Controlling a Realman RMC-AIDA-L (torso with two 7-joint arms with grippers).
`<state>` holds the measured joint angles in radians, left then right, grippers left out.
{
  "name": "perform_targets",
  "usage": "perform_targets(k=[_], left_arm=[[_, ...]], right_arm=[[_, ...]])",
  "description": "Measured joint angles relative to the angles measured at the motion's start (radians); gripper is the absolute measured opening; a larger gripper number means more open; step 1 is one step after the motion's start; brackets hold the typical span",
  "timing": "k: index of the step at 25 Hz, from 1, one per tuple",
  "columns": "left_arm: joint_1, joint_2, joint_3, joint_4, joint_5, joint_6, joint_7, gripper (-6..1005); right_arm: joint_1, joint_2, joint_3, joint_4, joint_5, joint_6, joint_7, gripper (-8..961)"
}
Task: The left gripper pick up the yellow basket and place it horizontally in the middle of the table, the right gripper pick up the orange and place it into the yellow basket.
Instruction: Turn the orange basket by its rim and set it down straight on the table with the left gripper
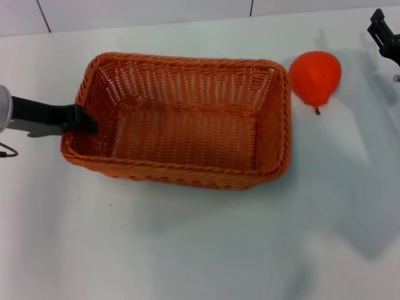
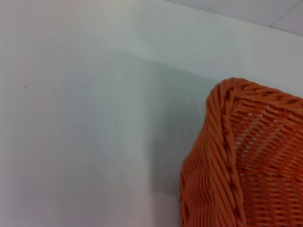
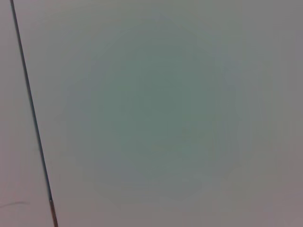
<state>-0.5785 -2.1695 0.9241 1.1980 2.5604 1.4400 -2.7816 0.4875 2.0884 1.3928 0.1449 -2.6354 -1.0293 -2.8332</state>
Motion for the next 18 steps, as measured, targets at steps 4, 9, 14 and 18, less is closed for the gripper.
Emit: perform_targets(k=[4,9,14,18], left_arm=[[0.027,-0.001,0.019,0.045,-0.002,-0.026,-0.023,151],[0.039,-0.001,0.042,0.049,-0.003,-0.054,-0.042,151],[0.05,-0.003,0.046,0.048,-0.004,-0.071,-0.052,152],[0.062,-0.003,0.061,0.05,-0.005,-0.089,-0.067,152]], right_arm=[[0.0,-0.001,0.0,0.0,0.0,0.0,0.0,927],[0.0,-0.001,0.0,-0.004,0.0,0.0,0.0,927],[0.0,-0.001,0.0,-0.006,0.0,0.001,0.0,928],[0.0,-0.002,0.0,-0.008,0.0,0.001,0.0,928]])
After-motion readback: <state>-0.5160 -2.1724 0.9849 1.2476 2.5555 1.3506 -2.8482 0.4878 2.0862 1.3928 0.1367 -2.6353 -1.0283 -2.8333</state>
